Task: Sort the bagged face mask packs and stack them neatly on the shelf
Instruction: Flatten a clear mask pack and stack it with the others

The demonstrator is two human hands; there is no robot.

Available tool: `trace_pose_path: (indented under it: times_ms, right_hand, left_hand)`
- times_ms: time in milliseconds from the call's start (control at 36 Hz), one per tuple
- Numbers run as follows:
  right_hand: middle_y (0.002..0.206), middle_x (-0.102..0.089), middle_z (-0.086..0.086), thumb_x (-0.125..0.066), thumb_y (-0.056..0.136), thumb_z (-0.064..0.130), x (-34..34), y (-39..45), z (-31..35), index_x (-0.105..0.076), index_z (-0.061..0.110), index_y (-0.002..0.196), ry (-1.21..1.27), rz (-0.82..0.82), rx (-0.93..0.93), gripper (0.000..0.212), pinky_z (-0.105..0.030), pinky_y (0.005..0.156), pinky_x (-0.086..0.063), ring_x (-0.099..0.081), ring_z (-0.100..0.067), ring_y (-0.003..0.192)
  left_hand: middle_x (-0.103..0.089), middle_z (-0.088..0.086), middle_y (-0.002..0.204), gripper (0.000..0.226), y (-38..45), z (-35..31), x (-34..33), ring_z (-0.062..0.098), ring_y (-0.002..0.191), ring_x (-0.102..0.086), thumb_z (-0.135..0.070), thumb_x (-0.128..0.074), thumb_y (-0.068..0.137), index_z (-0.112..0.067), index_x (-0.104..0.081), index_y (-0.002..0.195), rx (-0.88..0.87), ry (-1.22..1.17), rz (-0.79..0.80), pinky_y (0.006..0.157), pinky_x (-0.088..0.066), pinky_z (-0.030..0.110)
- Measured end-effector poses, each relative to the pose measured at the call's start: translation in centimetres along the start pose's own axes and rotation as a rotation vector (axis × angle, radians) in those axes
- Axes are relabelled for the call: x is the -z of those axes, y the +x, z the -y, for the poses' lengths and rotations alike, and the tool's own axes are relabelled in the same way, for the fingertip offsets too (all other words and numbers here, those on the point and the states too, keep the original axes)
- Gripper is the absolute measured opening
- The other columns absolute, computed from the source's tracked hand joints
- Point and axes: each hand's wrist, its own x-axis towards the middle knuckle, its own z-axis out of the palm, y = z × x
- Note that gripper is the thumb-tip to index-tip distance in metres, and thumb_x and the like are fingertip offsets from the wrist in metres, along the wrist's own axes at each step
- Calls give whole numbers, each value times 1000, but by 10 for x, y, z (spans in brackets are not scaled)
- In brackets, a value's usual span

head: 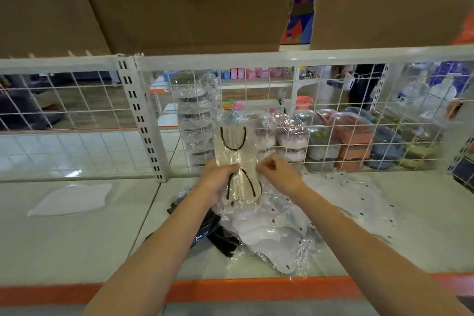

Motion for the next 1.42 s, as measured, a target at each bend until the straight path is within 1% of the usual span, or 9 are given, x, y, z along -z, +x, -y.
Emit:
trace_pose_path:
  times_ms: [111,222,333,472,611,889,1028,1222,1417]
  right_hand:
    - [126,-57,-17,-45,98,30,-4,3,-19,-47,4,129,-224,125,-87,40,-19,85,-42,-55,-30,115]
    - [134,-51,-6,-56,83,58,-20,-2,-49,-44,14,135,-635,405,-35,69,-36,99,-42,-50,-26,119]
    - [113,-63,-7,-53,89,29,-22,1,-51,-60,15,111,-623,223,33,27,-28,77,-45,-58,-25,102]
    - [73,-61,-3,-52,92,10,-4,10,-34,-62,10,81,148,-131,-31,15,-24,60,-39,-52,-17,70]
    - [66,-62,4,-51,95,9,10,-5,-7,-54,18,77,1042,243,-146,21,-23,51,-50,-58,-10,60]
    - [64,-56,4,-61,90,18,-46,-33,18,-55,19,70,193,316,234,21,-14,51,-43,-50,-9,56]
    - [88,-56,0,-68,84,20,-74,-34,34,-50,15,103,120,423,163,27,-28,74,-46,-55,-14,82]
    - [85,-61,1,-63,88,9,-117,-39,68,-59,4,105,356,462,254,18,-5,56,-42,-56,-5,72]
    - [81,-59,1,-62,90,18,-176,-48,83,-57,13,91,296,421,236,8,-24,68,-45,-55,-11,76]
  left_hand:
    - [-67,14,107,29,0,3,12,20,81,-64,-6,-64,86,-2,-58,114,5,9,-135,58,-46,25]
    - [-64,16,117,40,-8,5,26,25,101,-62,-9,-67,83,0,-53,120,48,34,-204,95,-47,37]
    - [-57,7,122,42,-19,7,37,20,104,-53,-8,-61,88,1,-49,128,73,-4,-196,93,-36,31]
    - [-60,13,111,27,-36,9,41,19,106,-53,-8,-55,92,2,-53,116,66,-9,-272,99,-36,32]
    - [-56,21,127,38,-54,17,40,31,117,-55,-14,-53,94,5,-47,127,59,-94,-352,102,-42,42]
    - [-63,12,123,80,-93,22,52,27,111,-61,-73,-58,73,-12,-57,124,20,-288,-315,97,-47,49]
    - [-68,20,103,25,-103,21,76,30,91,-66,3,-68,80,1,-66,104,-135,-118,-382,80,-56,36]
    - [-70,4,91,23,-110,6,124,15,83,-67,4,-66,81,-9,-68,100,-353,121,-393,76,-56,24]
    - [-71,5,92,29,-106,20,196,11,81,-69,2,-72,76,-3,-68,104,-340,136,-333,71,-56,21]
